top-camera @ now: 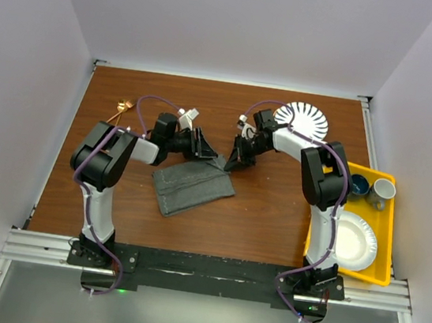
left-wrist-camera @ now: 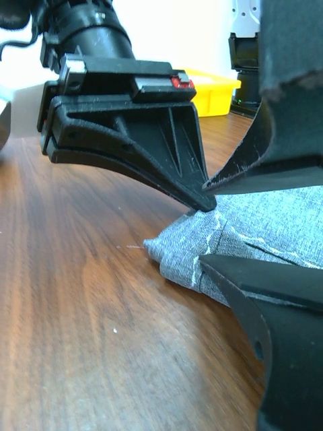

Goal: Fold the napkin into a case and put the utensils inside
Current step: Smooth out the 2/3-rectangle-folded napkin at the center of the board.

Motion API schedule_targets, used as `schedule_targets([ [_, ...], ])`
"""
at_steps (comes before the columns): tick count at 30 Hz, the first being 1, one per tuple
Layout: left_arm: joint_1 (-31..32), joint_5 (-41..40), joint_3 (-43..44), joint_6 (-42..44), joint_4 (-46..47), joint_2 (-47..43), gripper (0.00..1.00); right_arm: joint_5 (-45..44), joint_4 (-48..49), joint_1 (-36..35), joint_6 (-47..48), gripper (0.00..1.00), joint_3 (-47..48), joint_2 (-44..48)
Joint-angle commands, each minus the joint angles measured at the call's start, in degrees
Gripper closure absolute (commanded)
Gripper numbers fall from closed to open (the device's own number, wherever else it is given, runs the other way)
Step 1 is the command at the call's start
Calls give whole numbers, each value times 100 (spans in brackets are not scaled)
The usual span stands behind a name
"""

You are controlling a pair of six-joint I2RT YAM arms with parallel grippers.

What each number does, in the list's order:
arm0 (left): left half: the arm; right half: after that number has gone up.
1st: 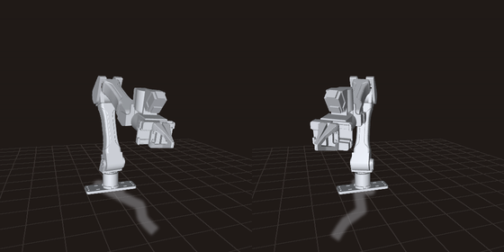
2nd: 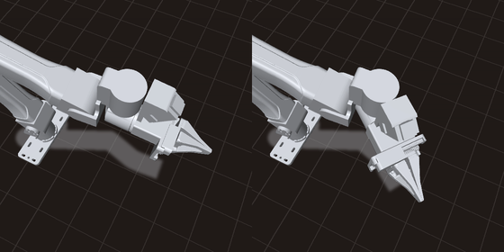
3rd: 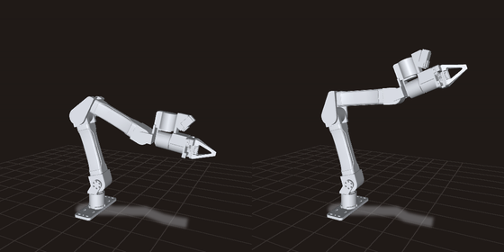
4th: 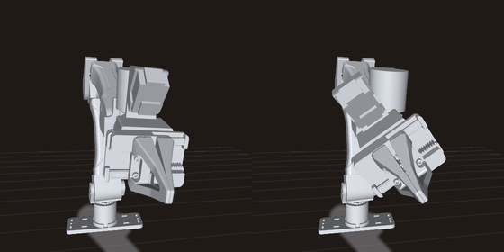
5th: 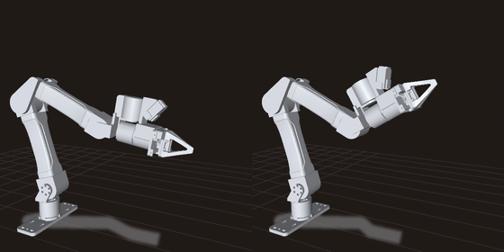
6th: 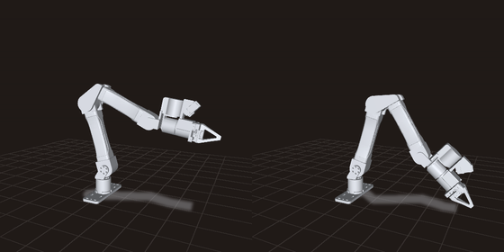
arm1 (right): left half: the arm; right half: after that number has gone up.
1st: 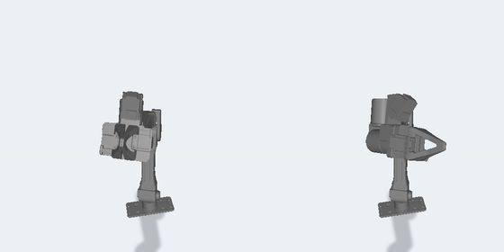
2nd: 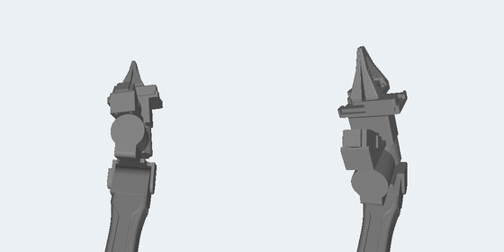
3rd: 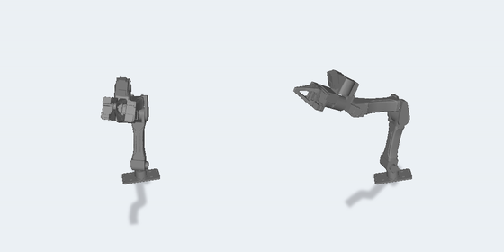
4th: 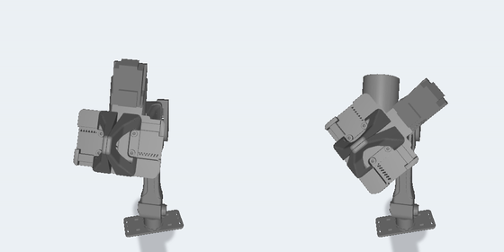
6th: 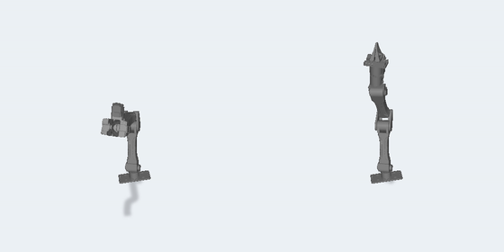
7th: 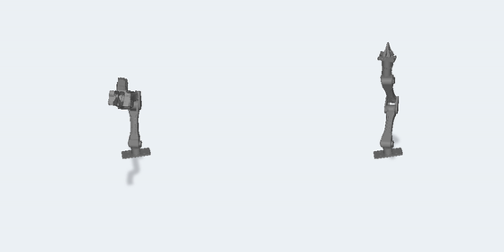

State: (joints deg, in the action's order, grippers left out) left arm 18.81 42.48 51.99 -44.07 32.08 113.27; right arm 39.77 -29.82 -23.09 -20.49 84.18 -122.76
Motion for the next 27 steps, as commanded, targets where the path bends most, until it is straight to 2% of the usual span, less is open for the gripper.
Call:
schedule_targets([
  [1, 9, 76, -30, -232, 667, -182, 52, 215, 283, 129, -183, 100, 46, 6],
  [12, 97, 173, -13, -269, 818, -218, 54, 725, 512, 138, -490, 100, -50, 15],
  [16, 132, 155, 4, -137, 774, -95, 54, 690, 565, 156, -552, 100, -191, -20],
  [19, 150, 155, 162, 118, 318, 124, 53, 664, 566, 147, -561, 100, -209, -55],
  [27, 132, 32, 110, 153, 352, 292, 53, 374, 205, 244, -201, 100, -341, -38],
])
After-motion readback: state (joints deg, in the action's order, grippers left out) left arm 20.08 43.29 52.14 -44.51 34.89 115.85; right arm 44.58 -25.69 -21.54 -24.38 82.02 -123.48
